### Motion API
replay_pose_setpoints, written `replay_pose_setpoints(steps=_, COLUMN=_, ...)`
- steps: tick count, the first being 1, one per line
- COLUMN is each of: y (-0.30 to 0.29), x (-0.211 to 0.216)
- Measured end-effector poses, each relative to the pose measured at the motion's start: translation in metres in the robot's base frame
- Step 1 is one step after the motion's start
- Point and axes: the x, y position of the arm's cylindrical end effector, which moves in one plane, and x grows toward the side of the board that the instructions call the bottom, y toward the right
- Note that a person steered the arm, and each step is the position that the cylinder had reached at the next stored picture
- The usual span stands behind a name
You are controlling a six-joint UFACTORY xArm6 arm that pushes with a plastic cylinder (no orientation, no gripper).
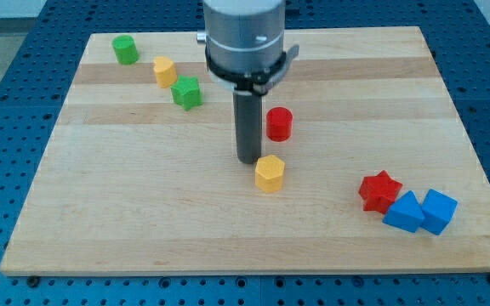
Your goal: Move the red circle to the bottom right of the green star
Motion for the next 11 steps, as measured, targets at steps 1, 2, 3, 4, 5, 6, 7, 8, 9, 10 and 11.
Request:
replay_pose_setpoints(steps=1, y=0.009, x=0.023)
replay_pose_setpoints(steps=2, y=0.049, x=0.025)
replay_pose_setpoints(steps=3, y=0.074, x=-0.007)
replay_pose_setpoints(steps=4, y=0.077, x=-0.013)
replay_pose_setpoints(steps=5, y=0.064, x=-0.029)
replay_pose_setpoints(steps=6, y=0.05, x=-0.048)
replay_pose_setpoints(steps=7, y=0.042, x=-0.067)
replay_pose_setpoints(steps=8, y=0.029, x=-0.071)
replay_pose_setpoints(steps=9, y=0.041, x=-0.063)
replay_pose_setpoints(steps=10, y=0.05, x=-0.066)
replay_pose_setpoints(steps=11, y=0.05, x=-0.088)
